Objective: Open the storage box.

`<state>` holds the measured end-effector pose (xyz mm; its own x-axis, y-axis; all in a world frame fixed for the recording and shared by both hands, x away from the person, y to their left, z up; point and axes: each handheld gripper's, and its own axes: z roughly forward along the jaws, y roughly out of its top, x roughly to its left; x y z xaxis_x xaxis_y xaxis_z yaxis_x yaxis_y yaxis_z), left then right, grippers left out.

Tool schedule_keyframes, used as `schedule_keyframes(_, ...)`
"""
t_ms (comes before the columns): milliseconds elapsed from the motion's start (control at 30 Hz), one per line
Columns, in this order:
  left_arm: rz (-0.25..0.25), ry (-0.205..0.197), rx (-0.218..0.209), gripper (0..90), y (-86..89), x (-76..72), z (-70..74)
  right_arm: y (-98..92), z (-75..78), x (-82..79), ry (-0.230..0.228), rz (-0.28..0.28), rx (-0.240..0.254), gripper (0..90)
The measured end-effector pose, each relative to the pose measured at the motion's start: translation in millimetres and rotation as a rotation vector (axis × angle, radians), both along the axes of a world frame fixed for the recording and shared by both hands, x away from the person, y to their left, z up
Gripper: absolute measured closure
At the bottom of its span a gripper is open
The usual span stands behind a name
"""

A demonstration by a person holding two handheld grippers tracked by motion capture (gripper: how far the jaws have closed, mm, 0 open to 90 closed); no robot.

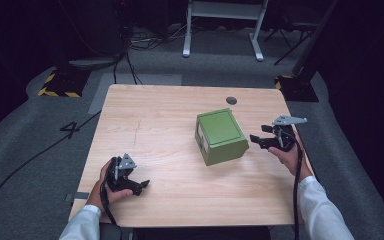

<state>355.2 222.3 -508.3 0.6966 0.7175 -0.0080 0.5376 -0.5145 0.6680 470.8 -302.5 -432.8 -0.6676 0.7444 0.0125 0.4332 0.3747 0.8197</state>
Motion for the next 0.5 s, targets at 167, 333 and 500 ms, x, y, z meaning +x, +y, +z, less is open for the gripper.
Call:
schedule_keyframes(167,0.0,-0.001,0.0,0.5,0.0,0.1,0.0,8.2,-5.2,5.0,0.002,-0.004,-0.018,28.9)
schedule_keyframes(333,-0.001,-0.001,0.0,0.5,0.0,0.1,0.0,14.5,-10.3,9.3,0.014,0.002,-0.029,29.4)
schedule_keyframes(500,0.0,-0.001,0.0,0.4,0.0,0.0,0.0,23.3,-16.2,12.6,0.031,0.0,-0.06,30.3)
